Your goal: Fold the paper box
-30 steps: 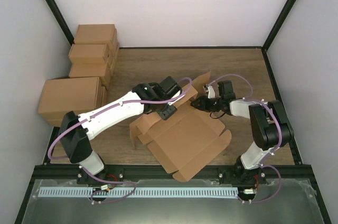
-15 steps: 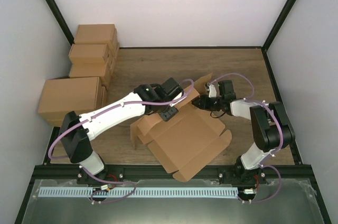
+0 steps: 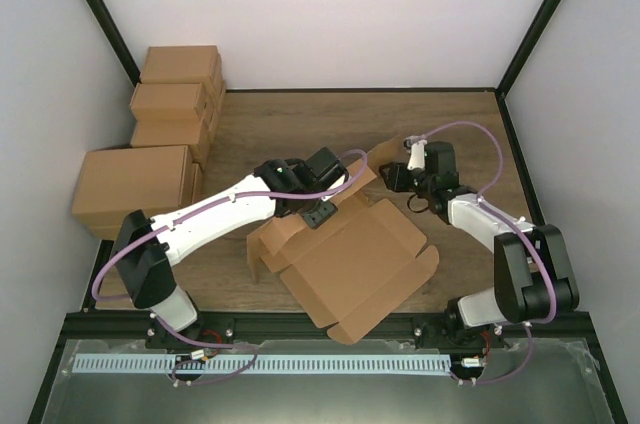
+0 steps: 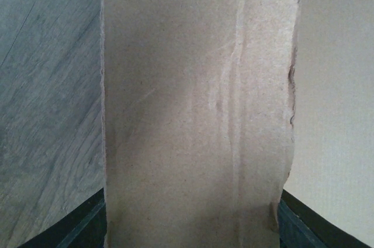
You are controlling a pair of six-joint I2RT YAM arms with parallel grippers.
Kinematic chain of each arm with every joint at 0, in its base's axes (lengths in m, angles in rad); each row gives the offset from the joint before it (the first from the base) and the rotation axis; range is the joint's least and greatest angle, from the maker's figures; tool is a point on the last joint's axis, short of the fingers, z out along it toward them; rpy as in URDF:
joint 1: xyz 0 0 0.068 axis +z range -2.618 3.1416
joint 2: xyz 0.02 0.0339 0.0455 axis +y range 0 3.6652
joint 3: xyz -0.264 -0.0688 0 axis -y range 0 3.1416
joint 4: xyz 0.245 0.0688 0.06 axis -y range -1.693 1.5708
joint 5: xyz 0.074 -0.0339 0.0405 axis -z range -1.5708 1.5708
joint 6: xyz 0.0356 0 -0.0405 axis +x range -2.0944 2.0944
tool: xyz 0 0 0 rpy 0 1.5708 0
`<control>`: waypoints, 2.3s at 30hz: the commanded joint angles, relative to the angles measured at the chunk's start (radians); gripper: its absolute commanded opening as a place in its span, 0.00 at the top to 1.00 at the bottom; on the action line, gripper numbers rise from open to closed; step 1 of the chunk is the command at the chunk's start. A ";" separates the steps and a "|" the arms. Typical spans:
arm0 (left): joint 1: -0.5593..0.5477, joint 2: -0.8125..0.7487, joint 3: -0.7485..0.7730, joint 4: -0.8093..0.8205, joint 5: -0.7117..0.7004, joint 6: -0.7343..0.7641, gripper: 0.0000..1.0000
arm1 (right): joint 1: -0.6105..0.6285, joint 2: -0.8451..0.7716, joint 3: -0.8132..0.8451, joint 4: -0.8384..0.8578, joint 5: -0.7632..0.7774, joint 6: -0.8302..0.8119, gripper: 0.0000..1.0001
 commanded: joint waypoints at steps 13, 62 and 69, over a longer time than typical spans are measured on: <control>-0.003 0.063 -0.018 -0.042 0.056 0.005 0.42 | -0.157 0.179 0.279 -0.226 -0.251 -0.858 0.35; 0.086 0.055 0.060 -0.042 0.048 -0.041 0.45 | 0.021 0.023 0.337 -0.379 -0.308 -0.594 0.99; 0.090 0.039 0.052 -0.034 0.050 -0.042 0.45 | 0.033 -0.034 0.308 -0.403 -0.295 -0.512 0.99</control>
